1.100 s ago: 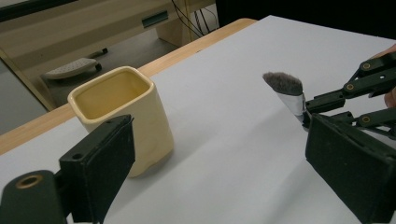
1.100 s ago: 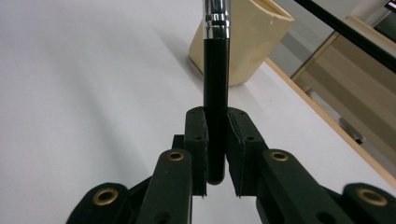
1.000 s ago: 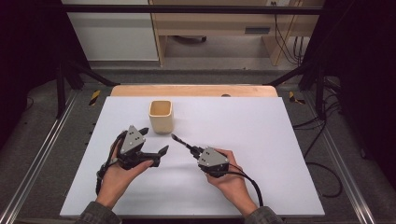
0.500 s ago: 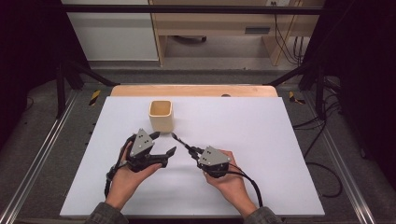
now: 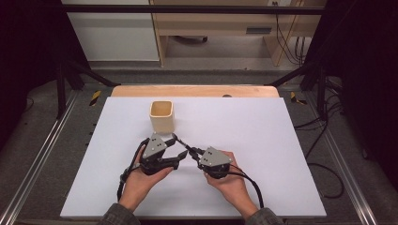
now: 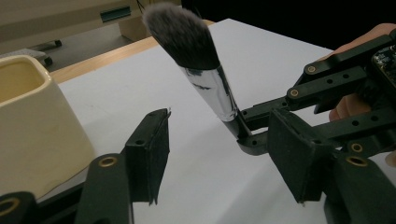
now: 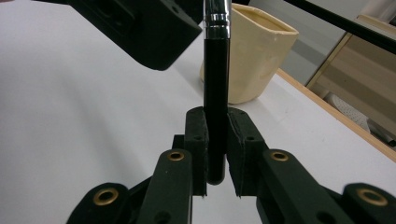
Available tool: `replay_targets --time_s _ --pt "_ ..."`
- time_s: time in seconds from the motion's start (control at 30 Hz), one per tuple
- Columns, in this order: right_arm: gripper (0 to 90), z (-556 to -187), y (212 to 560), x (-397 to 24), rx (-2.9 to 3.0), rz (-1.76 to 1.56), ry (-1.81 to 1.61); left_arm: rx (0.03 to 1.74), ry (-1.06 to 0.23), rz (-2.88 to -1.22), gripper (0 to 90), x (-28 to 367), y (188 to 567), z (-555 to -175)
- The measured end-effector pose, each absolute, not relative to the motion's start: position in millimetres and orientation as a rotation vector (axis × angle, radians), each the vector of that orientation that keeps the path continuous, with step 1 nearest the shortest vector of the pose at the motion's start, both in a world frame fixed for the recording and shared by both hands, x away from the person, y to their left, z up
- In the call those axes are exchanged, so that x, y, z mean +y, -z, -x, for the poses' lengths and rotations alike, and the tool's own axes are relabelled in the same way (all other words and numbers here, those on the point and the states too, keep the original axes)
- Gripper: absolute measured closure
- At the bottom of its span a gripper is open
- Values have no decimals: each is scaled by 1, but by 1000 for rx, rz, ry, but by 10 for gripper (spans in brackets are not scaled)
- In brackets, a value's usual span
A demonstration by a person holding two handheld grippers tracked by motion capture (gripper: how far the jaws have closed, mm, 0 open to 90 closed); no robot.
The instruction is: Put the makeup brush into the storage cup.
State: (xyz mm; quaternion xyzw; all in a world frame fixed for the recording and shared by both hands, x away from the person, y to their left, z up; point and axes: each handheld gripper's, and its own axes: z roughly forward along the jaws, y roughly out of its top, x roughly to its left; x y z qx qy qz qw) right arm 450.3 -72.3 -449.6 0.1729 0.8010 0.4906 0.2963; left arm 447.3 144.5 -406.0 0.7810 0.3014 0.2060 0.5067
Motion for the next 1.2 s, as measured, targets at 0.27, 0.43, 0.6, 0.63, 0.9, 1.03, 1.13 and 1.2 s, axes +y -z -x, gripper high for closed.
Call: replay_targets --time_s 0.27,0.43,0.6,0.63,0.9,1.03,1.13,1.2 --pt "793 -450 448 -73 2128 -478 -1340 742 -473 -1832 467 140 408 -449" --pt "793 -450 448 -72 2131 -478 -1345 741 -466 -1819 512 137 409 -449" --pt "793 -449 448 -72 2132 -477 -1350 748 -456 -1801 557 136 411 -450" --pt "793 -449 448 -72 2131 -478 -1353 748 -455 -1797 566 136 411 -450" --pt "793 -449 447 -72 2135 -497 -1397 758 -452 -1777 608 135 413 -449" --pt "793 -449 448 -72 2137 -504 -1404 763 -452 -1763 626 135 413 -450" --pt "793 -449 448 -72 2141 -506 -1415 771 -447 -1753 646 136 413 -449" --pt "793 -449 448 -72 2142 -514 -1427 773 -447 -1749 651 136 413 -449"
